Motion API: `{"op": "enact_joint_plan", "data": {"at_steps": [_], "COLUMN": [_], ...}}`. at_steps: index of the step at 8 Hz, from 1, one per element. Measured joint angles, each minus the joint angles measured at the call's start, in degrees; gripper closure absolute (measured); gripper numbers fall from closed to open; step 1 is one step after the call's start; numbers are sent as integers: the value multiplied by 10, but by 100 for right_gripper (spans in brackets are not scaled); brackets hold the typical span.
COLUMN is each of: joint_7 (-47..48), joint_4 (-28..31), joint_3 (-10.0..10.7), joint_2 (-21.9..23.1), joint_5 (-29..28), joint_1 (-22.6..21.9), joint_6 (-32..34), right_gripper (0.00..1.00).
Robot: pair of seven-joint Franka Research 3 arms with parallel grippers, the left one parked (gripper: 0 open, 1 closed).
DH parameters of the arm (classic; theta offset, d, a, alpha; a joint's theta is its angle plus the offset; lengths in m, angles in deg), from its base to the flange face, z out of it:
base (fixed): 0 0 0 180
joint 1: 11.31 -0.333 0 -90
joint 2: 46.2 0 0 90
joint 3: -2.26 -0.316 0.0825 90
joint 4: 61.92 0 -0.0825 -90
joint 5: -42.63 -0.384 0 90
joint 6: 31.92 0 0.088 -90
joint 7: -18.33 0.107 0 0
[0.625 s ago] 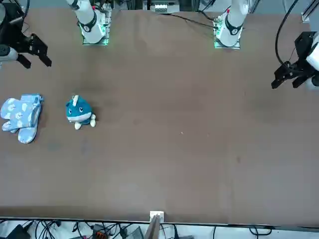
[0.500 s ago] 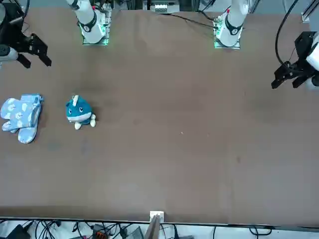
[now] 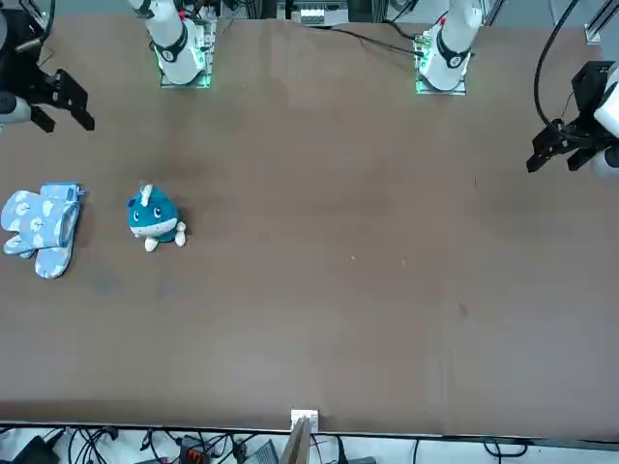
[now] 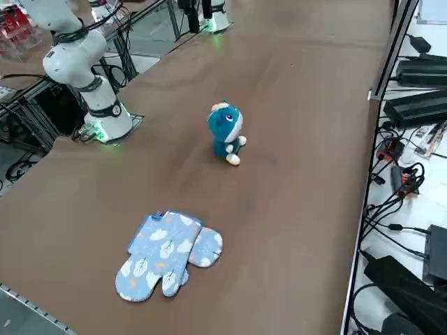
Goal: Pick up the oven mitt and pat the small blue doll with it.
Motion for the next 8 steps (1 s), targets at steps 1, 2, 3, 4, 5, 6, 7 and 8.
{"op": "enact_joint_plan", "data": {"at_steps": [1,2,3,4,5,6,7,8], "joint_7": [2,2,2,2,2,2,2,2], "joint_4": [3,7,10,14,22,40,71,106], "joint_3": [2,4,5,6,7,7,8,8], "joint_2": [-17,-39,-63,-86,-108,-125,-137,-147], "joint_5": [46,90,132,170,212,248,280,313], "joint_1": [8,22,38,53,69,91,117,147], "joint_6": [3,2,-6,-23,-52,-102,-171,-245], "right_gripper": [0,0,0,0,0,0,0,0]}}
